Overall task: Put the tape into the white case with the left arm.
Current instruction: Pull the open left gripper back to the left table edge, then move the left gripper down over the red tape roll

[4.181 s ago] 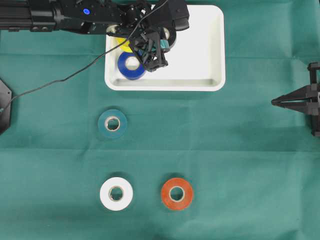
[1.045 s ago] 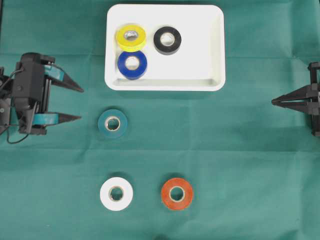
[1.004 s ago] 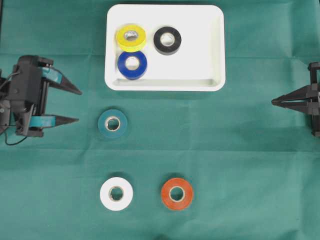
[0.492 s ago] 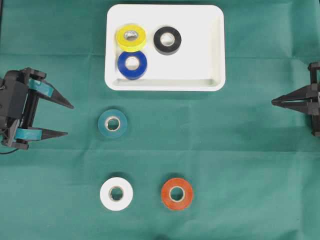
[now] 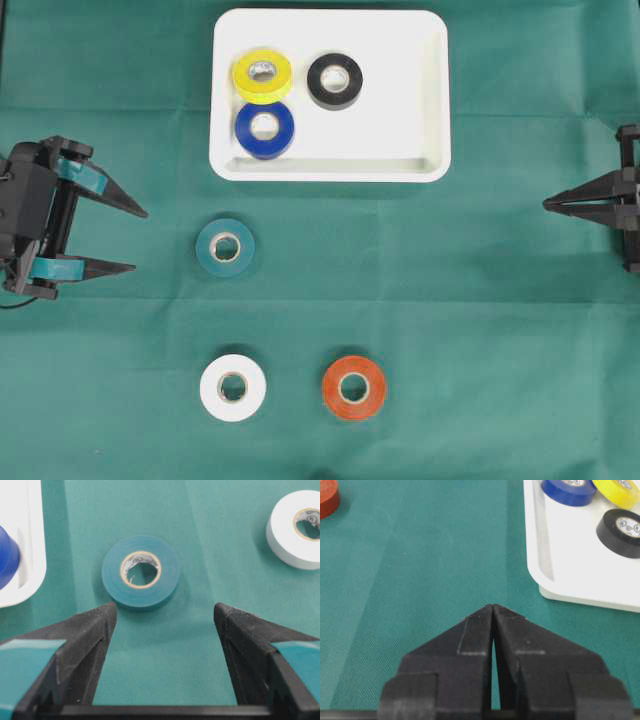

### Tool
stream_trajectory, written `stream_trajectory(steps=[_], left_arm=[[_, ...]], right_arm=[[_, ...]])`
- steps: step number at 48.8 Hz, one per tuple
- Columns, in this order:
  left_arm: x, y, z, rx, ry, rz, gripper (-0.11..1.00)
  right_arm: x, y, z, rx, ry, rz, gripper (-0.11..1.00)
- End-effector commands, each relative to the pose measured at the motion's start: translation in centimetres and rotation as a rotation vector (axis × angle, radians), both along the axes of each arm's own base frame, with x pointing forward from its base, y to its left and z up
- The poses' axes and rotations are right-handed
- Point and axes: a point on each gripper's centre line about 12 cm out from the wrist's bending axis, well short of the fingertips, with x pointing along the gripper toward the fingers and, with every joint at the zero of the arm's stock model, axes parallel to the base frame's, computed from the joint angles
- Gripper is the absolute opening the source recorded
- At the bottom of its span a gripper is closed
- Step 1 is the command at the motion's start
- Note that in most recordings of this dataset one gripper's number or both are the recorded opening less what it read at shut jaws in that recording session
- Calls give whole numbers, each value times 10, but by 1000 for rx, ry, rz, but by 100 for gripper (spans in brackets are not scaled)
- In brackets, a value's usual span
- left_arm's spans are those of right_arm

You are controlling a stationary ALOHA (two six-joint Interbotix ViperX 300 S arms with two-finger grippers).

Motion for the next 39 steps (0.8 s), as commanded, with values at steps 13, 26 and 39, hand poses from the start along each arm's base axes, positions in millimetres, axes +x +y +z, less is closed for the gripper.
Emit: stream_trajectory(steps=[13,26,39], left_arm=[[27,-6,8,2,1,-9,77],[67,-21,3,13,65,-38,77],[118,-34,1,17,97,-48,77]], right_arm=[[2,0,4,2,-12,-1,-9],[2,0,4,2,-12,-1,-9],[2,0,4,2,-14,-1,-9]])
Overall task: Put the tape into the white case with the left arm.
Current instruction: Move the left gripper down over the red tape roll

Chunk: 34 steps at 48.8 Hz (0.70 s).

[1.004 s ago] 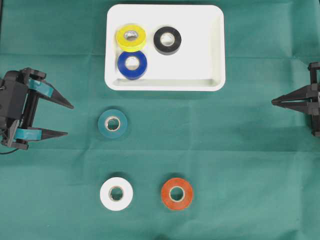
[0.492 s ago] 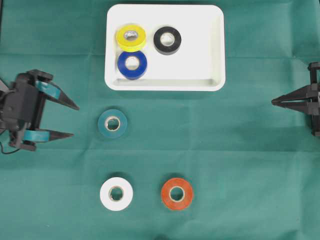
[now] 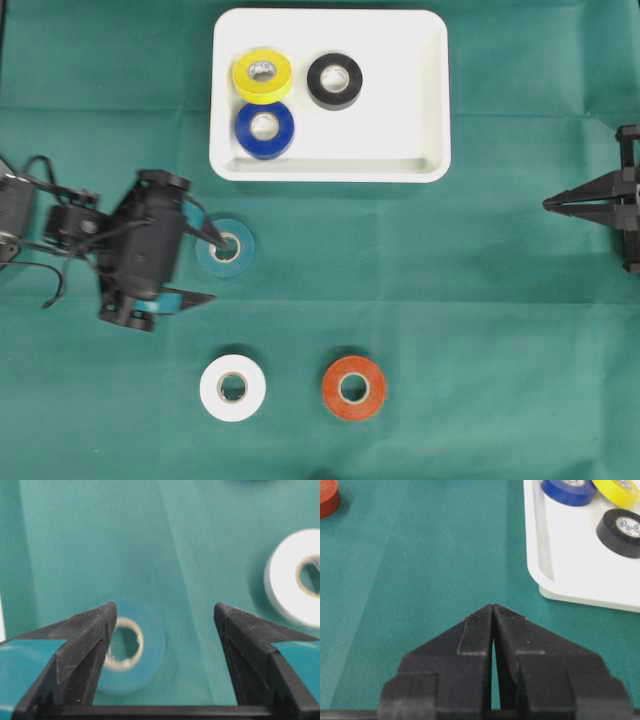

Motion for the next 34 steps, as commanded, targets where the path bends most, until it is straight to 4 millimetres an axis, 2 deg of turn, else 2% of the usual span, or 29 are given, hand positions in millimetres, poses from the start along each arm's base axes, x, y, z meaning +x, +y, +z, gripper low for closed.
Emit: stream_trajectory(steps=[1,16,34], left_arm=[[22,-7,9,-6,-30,-9,77],[76,-26,13,-10,-43,-28,77],[125,-48,12,-10,-18,-51,77]], right_arm=[[2,0,4,2,-14,-1,-9],[2,0,4,2,-12,-1,-9],[2,0,4,2,-14,-1,-9]])
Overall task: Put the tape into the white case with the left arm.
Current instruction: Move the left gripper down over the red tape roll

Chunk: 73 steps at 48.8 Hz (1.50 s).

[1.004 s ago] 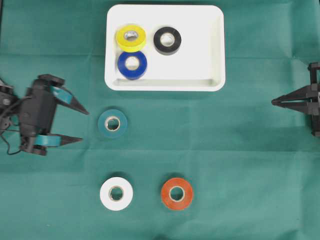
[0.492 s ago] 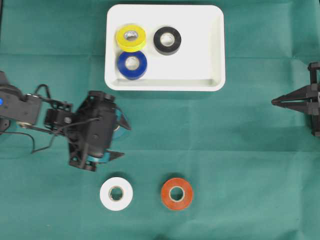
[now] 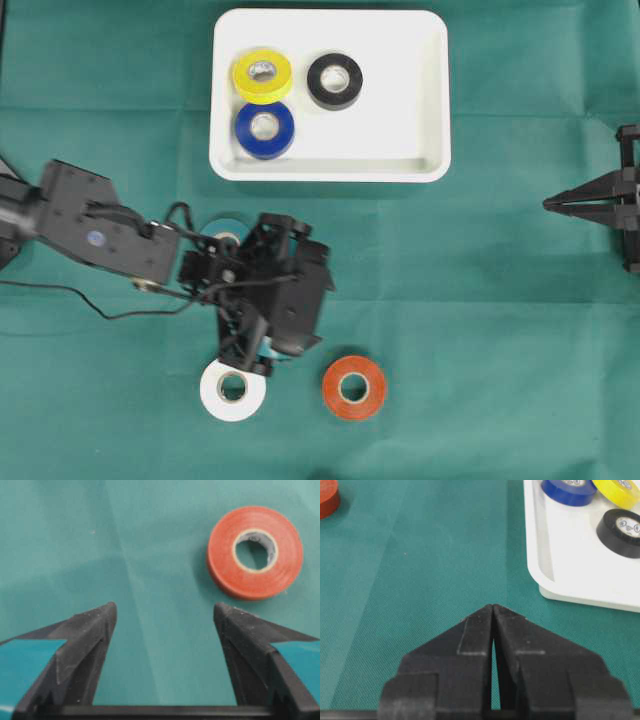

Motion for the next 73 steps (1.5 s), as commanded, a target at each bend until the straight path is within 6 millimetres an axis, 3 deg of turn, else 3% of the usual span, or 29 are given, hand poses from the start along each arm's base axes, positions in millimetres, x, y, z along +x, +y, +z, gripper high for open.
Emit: stream_trajectory(steps=[1,19,38,73], left_arm=[[14,-10,16,-9,-28,-14,77],[47,-34,9,3,23,-47,77],[53,-43,-2,10,48,-62,77],[69,-48,-48,25,93,-63,77]], right_arm=[[2,0,4,2,-14,-1,-9],[2,0,4,2,-14,-1,-9],[2,0,5,2,-15,-1,-9],[2,0,4,2,-14,-1,-9]])
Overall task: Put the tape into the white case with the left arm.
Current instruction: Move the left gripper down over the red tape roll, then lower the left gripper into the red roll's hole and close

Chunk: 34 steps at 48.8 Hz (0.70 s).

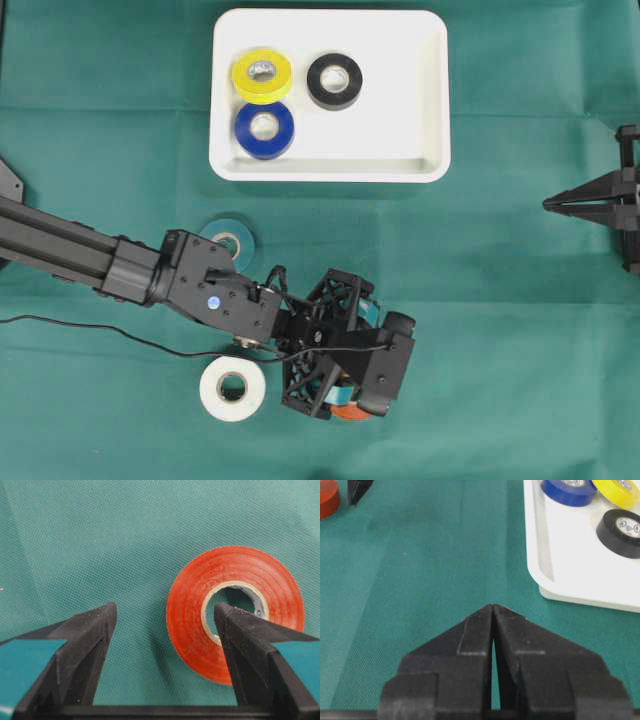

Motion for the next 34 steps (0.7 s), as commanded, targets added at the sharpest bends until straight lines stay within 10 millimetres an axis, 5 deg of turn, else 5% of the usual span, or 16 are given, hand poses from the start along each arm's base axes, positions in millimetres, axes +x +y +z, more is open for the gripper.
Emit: stream_trajectory(steps=[1,25,28,34], left_arm=[[8,-4,13,-14,-44,-2,77],[12,-4,1,-7,-28,-2,72],[12,-3,1,-5,-27,-3,64],[11,-3,0,-2,-22,-5,31]], right_arm=[[2,0,5,2,-14,-1,-9],[2,0,4,2,-14,-1,-9],[2,0,4,2,-12,-1,-9],[2,0,4,2,-12,-1,-9]])
